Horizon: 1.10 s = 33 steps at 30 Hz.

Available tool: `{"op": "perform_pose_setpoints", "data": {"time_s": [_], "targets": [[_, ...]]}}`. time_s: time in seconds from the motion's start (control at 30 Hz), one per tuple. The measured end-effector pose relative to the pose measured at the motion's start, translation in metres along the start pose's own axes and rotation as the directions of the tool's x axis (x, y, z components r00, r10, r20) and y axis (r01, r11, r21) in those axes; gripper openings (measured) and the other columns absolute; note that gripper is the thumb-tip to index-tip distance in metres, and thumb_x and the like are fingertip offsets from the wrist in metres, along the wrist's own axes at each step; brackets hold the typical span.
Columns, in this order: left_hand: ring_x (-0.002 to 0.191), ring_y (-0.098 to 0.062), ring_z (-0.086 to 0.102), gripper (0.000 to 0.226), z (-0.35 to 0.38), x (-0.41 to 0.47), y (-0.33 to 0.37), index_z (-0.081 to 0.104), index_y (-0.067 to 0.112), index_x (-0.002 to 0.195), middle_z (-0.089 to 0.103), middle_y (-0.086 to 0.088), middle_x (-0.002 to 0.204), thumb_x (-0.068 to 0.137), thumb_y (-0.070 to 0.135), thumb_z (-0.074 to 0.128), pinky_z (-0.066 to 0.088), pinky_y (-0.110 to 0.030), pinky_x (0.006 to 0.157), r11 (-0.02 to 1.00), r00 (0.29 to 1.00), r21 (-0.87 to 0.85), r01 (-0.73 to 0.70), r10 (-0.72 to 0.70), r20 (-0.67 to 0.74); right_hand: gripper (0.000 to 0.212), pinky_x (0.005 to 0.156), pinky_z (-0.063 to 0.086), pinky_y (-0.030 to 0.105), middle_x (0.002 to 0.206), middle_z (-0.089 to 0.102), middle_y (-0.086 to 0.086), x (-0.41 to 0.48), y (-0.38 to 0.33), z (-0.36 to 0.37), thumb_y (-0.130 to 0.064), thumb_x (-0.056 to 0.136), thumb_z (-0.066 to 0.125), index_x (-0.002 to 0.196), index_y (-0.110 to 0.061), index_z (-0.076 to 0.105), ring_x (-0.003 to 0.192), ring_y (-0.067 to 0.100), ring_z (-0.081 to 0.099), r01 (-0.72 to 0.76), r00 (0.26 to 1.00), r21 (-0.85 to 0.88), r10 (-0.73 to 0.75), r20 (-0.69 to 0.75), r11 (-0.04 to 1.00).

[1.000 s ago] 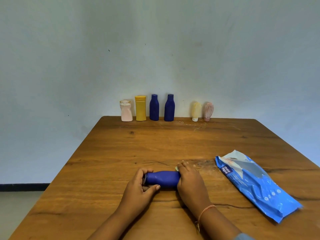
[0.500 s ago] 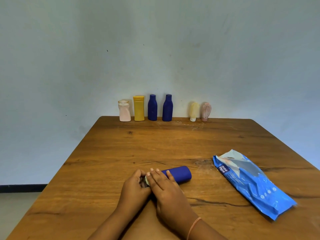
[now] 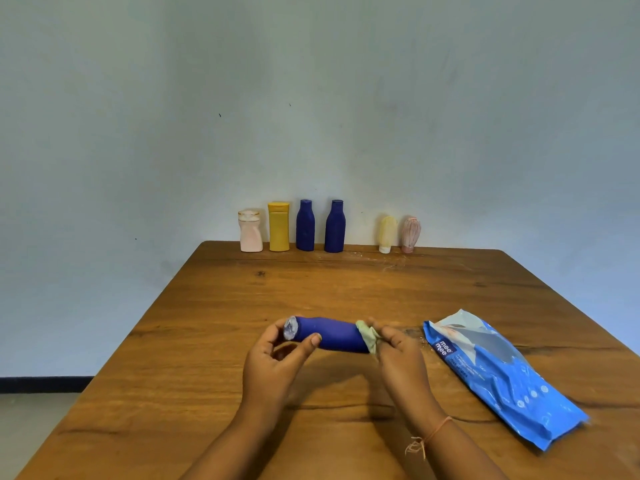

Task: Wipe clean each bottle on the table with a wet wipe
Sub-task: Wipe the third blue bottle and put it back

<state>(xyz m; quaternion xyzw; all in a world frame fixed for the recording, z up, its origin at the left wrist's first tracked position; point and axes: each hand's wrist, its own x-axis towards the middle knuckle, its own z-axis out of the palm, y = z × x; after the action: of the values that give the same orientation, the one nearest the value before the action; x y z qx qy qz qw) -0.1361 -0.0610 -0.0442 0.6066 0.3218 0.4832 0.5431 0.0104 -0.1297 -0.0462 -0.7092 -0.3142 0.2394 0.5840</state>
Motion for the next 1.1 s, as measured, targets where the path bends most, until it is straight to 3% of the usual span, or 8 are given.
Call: {"op": "perform_pose_setpoints", "data": {"time_s": [0.13,0.3,0.47,0.67,0.77,0.93,1.03,1.1], "targets": [[0.086,-0.004,0.064,0.024,-0.003,0.005,0.019,0.060,0.019,0.100,0.068,0.003,0.094,0.081,0.005,0.063,0.050,-0.014,0.074,0.988,0.988,-0.012,-0.152,0.152,0.029,0.037,0.101,0.044,0.040,0.116,0.063,-0.003,0.001,-0.027,-0.009,0.004,0.090,0.044,0.116,-0.015,0.063,0.114,0.015,0.054,-0.041,0.998,0.231,0.050,-0.031,0.972],[0.086,-0.008,0.062,0.021,-0.005,0.007,0.025,0.055,0.033,0.097,0.063,0.009,0.092,0.080,0.028,0.068,0.050,-0.019,0.077,0.969,0.969,0.032,-0.245,0.244,0.033,0.037,0.097,0.046,0.042,0.094,0.067,-0.003,-0.003,-0.047,-0.020,0.008,0.089,0.045,0.091,-0.021,0.066,0.099,0.017,0.060,-0.069,0.993,0.393,0.101,-0.061,0.917],[0.093,-0.008,0.060,0.030,0.000,0.007,0.011,0.055,0.051,0.095,0.056,0.017,0.096,0.072,0.037,0.068,0.052,-0.029,0.084,0.931,0.960,0.264,-0.253,0.207,0.189,0.038,0.091,0.049,0.038,0.099,0.067,0.011,-0.018,-0.061,-0.011,0.012,0.089,0.039,0.086,-0.013,0.067,0.095,0.021,0.062,-0.138,0.985,0.490,0.066,0.161,0.861],[0.093,-0.003,0.060,0.038,0.007,0.007,0.005,0.055,0.043,0.100,0.054,0.020,0.099,0.075,0.018,0.071,0.053,-0.022,0.081,0.900,0.944,0.339,-0.273,0.182,0.275,0.038,0.099,0.043,0.020,0.120,0.061,-0.010,-0.033,-0.060,0.003,0.004,0.091,0.044,0.115,-0.019,0.062,0.116,0.003,0.054,0.349,0.916,0.016,-0.345,0.203,0.937],[0.094,-0.002,0.061,0.045,0.011,0.011,0.006,0.053,0.047,0.101,0.059,0.016,0.100,0.079,0.009,0.065,0.053,-0.019,0.077,0.887,0.941,0.367,-0.282,0.181,0.286,0.047,0.108,0.025,0.017,0.136,0.050,0.000,-0.036,-0.051,0.013,-0.007,0.084,0.038,0.128,-0.009,0.054,0.129,0.009,0.042,0.630,0.774,-0.365,-0.516,0.367,0.686],[0.089,0.003,0.060,0.041,0.014,0.019,0.007,0.055,0.034,0.116,0.064,0.016,0.096,0.086,0.007,0.059,0.045,-0.006,0.069,0.882,0.957,0.420,-0.214,0.101,0.273,0.050,0.094,0.044,0.025,0.117,0.065,0.009,-0.037,-0.045,0.016,-0.018,0.075,0.036,0.112,-0.007,0.067,0.111,0.021,0.061,0.717,0.636,-0.665,-0.586,0.503,0.207],[0.095,0.003,0.061,0.048,0.012,0.023,0.010,0.052,0.048,0.104,0.065,0.019,0.100,0.081,0.007,0.064,0.050,-0.014,0.078,0.922,0.949,0.352,-0.163,0.049,0.311,0.044,0.097,0.045,0.027,0.125,0.061,0.010,-0.030,-0.051,0.009,-0.010,0.079,0.043,0.118,-0.007,0.062,0.116,0.020,0.057,0.749,0.636,-0.595,-0.568,0.523,0.292],[0.098,0.001,0.062,0.047,0.011,0.025,0.013,0.053,0.048,0.099,0.066,0.019,0.099,0.080,0.007,0.065,0.051,-0.019,0.081,0.935,0.938,0.325,-0.142,0.022,0.346,0.047,0.108,0.027,0.019,0.142,0.045,0.003,-0.022,-0.062,0.005,-0.003,0.087,0.046,0.134,-0.012,0.048,0.132,0.013,0.040,0.721,0.688,-0.548,-0.527,0.499,0.424]]}}
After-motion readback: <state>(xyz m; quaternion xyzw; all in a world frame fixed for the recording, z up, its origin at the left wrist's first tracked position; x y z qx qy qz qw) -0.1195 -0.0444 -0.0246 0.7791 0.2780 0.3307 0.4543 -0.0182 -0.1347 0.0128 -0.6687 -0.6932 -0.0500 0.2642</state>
